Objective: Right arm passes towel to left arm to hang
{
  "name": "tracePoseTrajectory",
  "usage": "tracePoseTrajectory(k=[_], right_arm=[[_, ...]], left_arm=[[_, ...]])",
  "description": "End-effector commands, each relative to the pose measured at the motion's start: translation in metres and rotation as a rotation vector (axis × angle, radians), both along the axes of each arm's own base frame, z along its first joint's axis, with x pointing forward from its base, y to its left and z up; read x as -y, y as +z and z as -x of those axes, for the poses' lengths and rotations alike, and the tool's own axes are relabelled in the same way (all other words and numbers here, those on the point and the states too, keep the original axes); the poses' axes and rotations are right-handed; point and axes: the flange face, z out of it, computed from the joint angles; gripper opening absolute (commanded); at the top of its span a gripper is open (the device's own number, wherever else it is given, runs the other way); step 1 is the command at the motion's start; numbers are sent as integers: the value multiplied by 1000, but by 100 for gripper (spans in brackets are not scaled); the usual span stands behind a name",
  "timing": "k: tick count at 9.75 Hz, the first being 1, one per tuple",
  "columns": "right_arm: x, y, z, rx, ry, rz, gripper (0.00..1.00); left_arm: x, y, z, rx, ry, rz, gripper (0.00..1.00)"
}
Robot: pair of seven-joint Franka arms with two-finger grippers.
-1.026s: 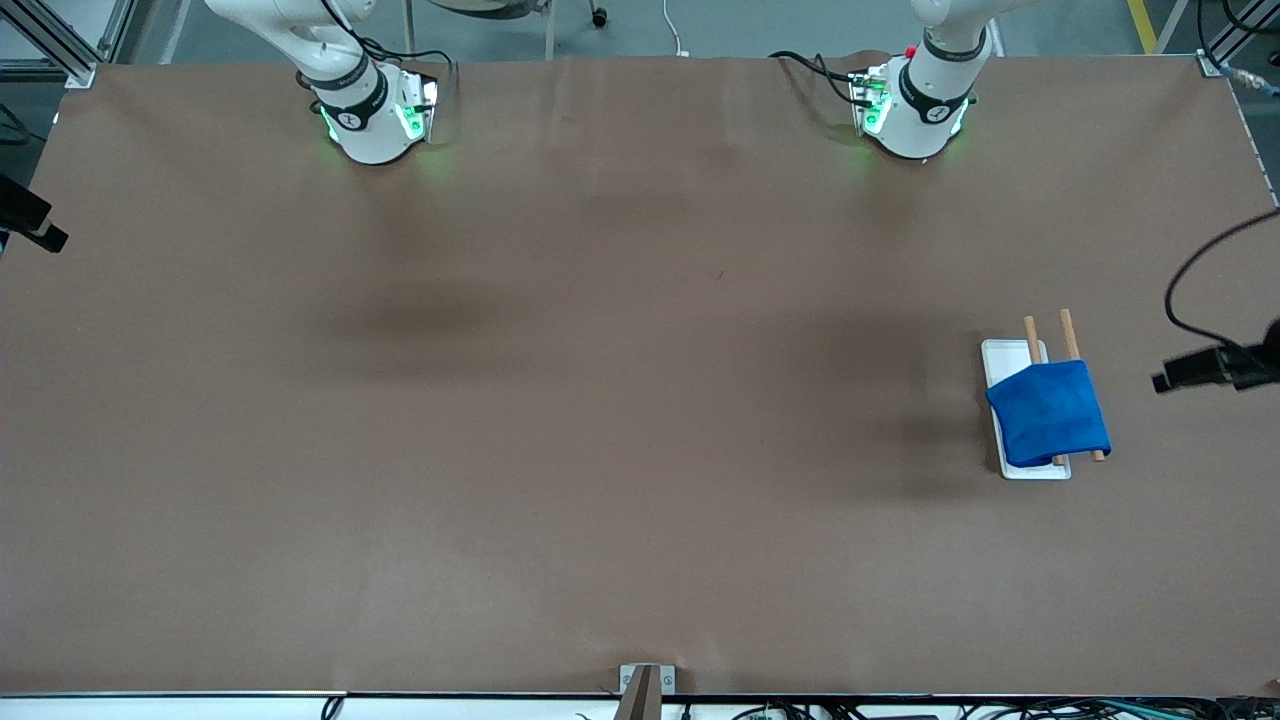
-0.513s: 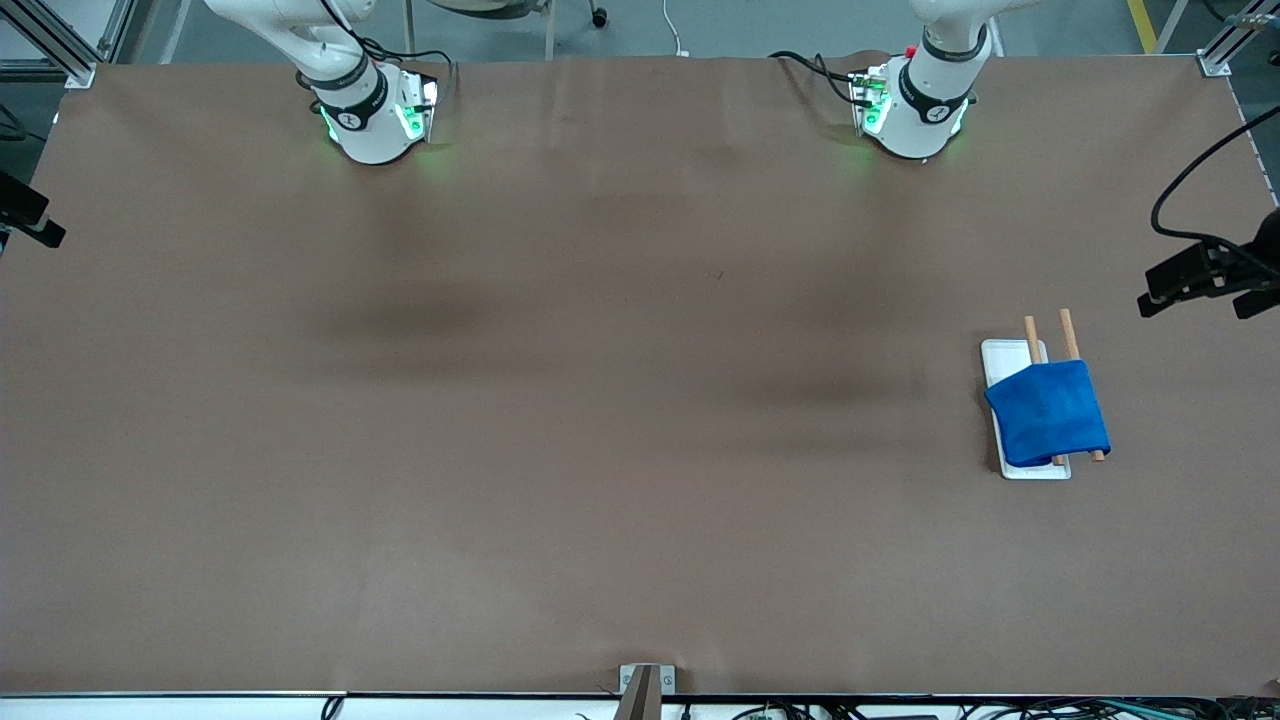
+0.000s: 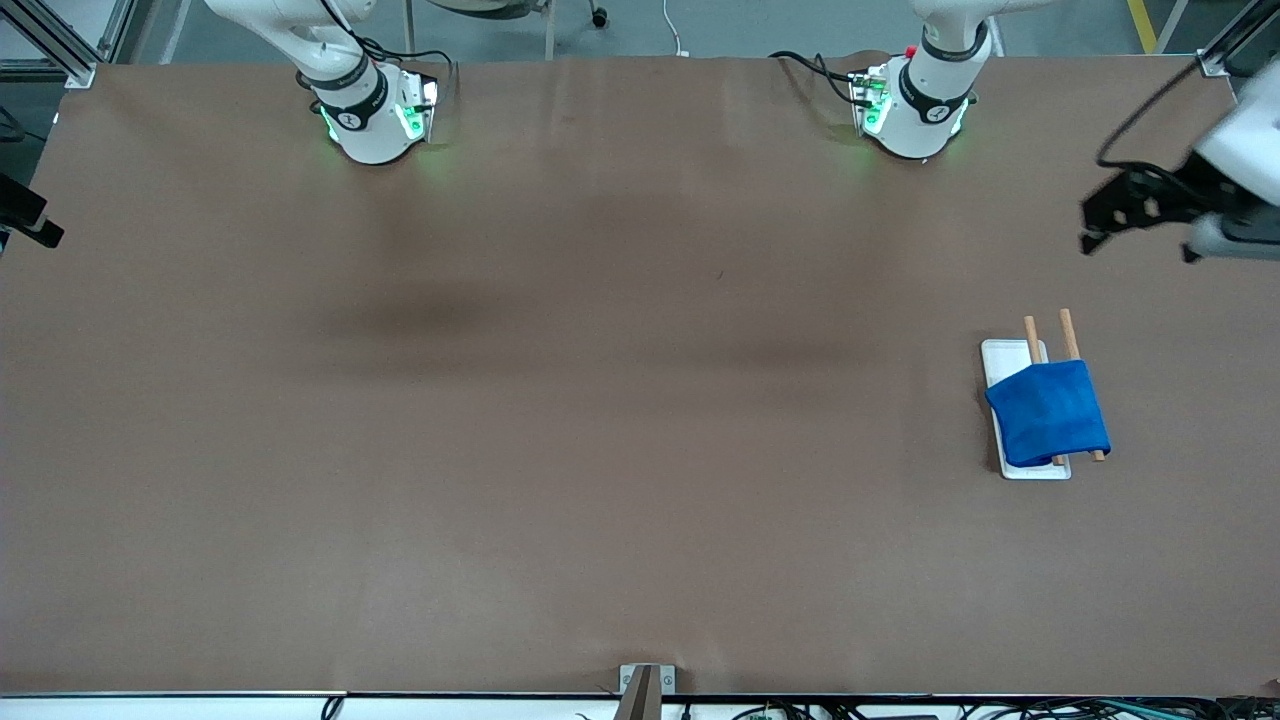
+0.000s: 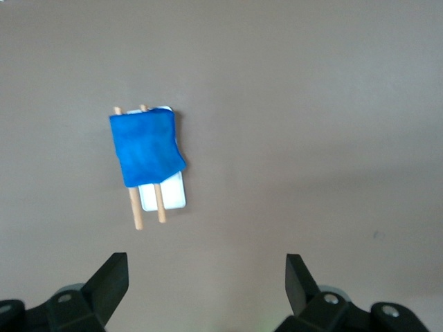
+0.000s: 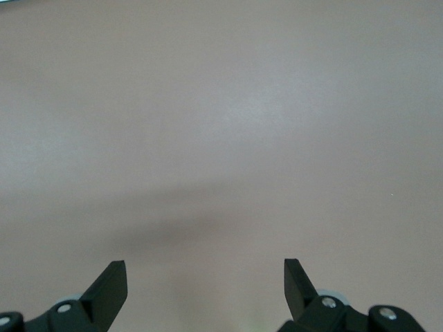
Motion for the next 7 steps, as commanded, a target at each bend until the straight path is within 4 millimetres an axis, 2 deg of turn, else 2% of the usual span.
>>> tracePoseTrajectory(k=[1, 2, 5, 7], right_arm=[[3, 3, 1, -3, -17, -6, 100], [2, 3, 1, -3, -17, -6, 100], [2, 3, 1, -3, -15, -6, 100], [2, 2, 1, -5, -15, -6, 100]], left_arm=[[-1, -25, 39, -14, 23, 17, 100], [-2, -30, 48, -2, 56, 27, 100], [-7, -18, 32, 8, 51, 26, 100], [-8, -18, 25, -10, 59, 21, 100]])
